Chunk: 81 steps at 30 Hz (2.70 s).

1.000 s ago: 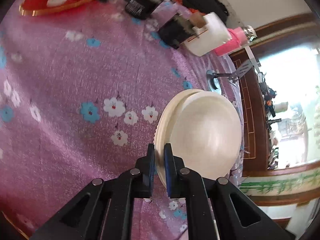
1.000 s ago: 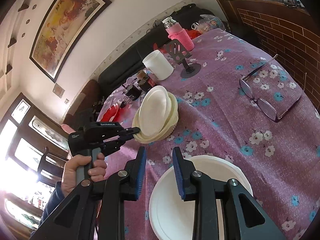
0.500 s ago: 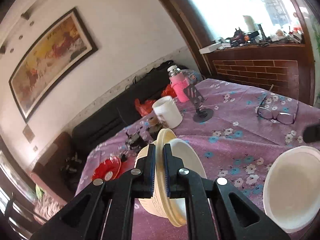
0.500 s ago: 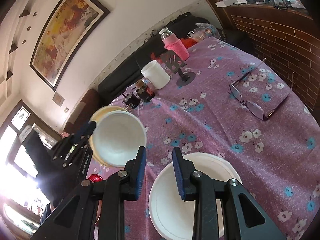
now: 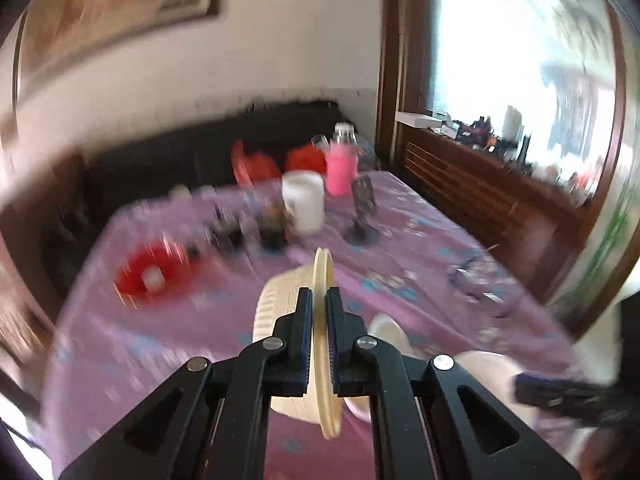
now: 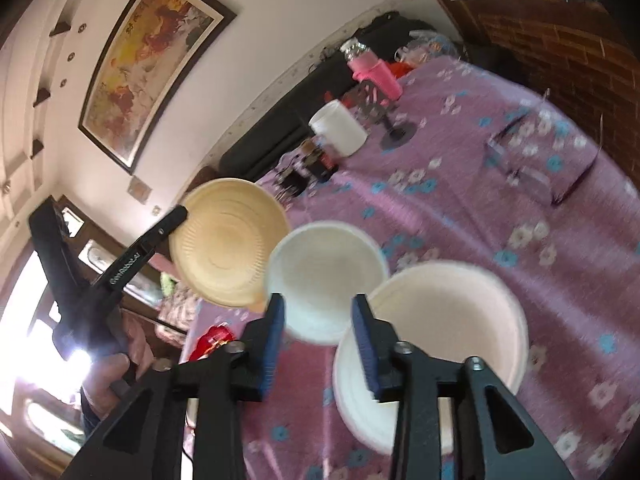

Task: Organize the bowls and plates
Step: 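Lift the beige paper plate off the white bowl with the left gripper, then carry the beige paper plate over the red dish stack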

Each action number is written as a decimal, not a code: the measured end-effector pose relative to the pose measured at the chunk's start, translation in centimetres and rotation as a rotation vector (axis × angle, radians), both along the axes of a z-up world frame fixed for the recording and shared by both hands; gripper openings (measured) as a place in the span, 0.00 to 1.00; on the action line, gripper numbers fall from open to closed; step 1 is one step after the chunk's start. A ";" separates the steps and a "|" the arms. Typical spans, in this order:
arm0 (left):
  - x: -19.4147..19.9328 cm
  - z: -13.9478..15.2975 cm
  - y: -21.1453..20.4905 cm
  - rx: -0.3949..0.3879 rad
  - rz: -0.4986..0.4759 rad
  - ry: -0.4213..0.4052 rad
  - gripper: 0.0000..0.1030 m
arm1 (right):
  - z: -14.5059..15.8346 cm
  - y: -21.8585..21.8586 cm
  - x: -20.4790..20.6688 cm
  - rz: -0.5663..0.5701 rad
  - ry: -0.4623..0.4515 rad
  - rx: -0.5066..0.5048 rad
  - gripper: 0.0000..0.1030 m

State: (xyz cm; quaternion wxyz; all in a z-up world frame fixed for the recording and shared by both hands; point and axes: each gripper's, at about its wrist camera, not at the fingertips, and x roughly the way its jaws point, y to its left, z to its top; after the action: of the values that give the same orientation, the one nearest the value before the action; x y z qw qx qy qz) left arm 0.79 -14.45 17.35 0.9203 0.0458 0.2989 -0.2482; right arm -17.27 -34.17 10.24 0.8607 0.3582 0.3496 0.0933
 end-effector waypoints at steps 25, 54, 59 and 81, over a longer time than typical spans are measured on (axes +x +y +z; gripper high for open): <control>-10.1 -8.4 6.6 -0.204 -0.130 0.248 0.10 | -8.6 3.7 -6.8 0.093 0.168 0.011 0.42; -13.3 -12.6 4.3 0.131 -0.141 0.127 0.38 | -6.5 8.1 -5.4 0.139 0.145 -0.182 0.17; -13.7 -14.4 2.8 0.196 -0.145 0.140 0.39 | -5.9 7.9 -6.3 0.118 0.143 -0.286 0.17; -13.5 -15.8 2.8 0.217 -0.087 0.120 0.16 | -7.2 8.5 -6.4 0.100 0.150 -0.266 0.13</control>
State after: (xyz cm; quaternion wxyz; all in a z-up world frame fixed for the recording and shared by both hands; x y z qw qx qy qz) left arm -12.68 -11.65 1.50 0.8787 0.1431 0.3764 -0.2565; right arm -23.65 -25.66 3.02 0.8662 0.2293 0.4397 0.0617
